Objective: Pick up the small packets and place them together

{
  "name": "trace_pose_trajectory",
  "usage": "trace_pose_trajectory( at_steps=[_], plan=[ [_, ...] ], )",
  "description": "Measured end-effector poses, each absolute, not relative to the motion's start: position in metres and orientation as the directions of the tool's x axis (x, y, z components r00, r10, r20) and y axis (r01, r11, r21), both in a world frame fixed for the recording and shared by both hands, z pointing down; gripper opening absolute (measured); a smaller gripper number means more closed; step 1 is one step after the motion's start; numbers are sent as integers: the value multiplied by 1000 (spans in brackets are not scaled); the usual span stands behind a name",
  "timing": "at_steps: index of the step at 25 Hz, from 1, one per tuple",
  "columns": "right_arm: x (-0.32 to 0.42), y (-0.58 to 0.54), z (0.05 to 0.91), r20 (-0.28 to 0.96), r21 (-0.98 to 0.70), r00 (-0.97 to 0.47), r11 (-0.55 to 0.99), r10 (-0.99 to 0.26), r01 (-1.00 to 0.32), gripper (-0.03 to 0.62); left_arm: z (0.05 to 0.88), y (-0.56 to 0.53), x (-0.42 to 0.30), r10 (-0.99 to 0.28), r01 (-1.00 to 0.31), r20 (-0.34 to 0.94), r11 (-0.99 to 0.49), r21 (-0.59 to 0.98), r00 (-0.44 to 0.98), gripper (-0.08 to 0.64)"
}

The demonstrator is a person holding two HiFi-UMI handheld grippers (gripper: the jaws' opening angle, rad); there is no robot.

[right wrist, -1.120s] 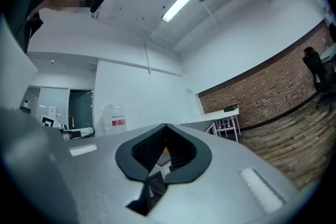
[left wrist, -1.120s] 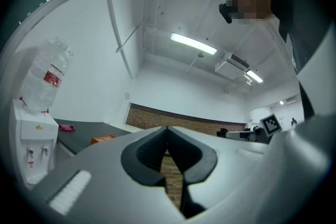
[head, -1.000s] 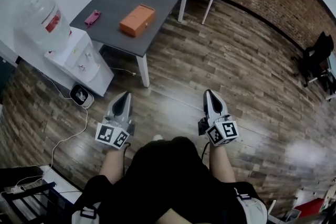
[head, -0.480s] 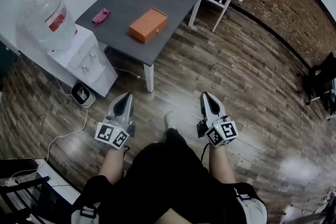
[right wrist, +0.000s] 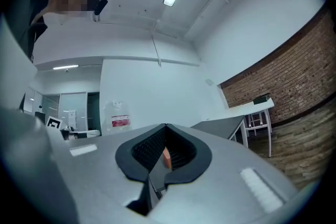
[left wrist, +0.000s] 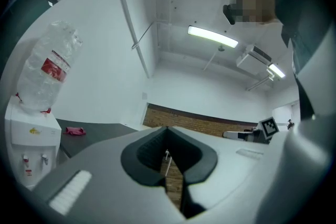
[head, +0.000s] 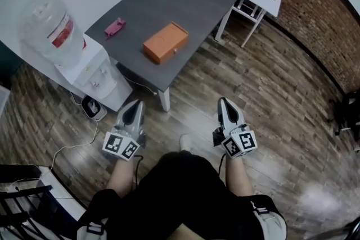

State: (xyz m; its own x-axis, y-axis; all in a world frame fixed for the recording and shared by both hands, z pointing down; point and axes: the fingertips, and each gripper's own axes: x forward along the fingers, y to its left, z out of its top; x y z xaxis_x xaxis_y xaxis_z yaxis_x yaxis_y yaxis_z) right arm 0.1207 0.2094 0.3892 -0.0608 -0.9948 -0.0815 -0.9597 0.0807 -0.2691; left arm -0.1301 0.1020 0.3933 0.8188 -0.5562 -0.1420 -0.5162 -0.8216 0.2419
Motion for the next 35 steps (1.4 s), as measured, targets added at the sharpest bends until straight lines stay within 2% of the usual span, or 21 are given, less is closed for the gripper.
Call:
trace_pose_trajectory(
  at_steps=[9, 14, 24, 35],
  plan=[
    [171, 160, 390, -63, -163, -115, 124, -991, -979, 2, 396, 61, -75, -608, -579, -91, -784, 225, 788, 0],
    [191, 140, 391, -85, -207, -133, 148, -987, -967, 2, 393, 51, -52, -615, -597, -61, -782, 177, 787, 0],
    [209, 124, 402, -82, -227, -91, 107, -993, -968, 2, 403, 23, -31, -593, -587, -10, -798, 137, 805, 0],
    [209, 52, 415, -25, -219, -47, 51, -999, -974, 2, 411, -64, -17, -527, -519, -36, -845, 131, 849, 0]
  ],
)
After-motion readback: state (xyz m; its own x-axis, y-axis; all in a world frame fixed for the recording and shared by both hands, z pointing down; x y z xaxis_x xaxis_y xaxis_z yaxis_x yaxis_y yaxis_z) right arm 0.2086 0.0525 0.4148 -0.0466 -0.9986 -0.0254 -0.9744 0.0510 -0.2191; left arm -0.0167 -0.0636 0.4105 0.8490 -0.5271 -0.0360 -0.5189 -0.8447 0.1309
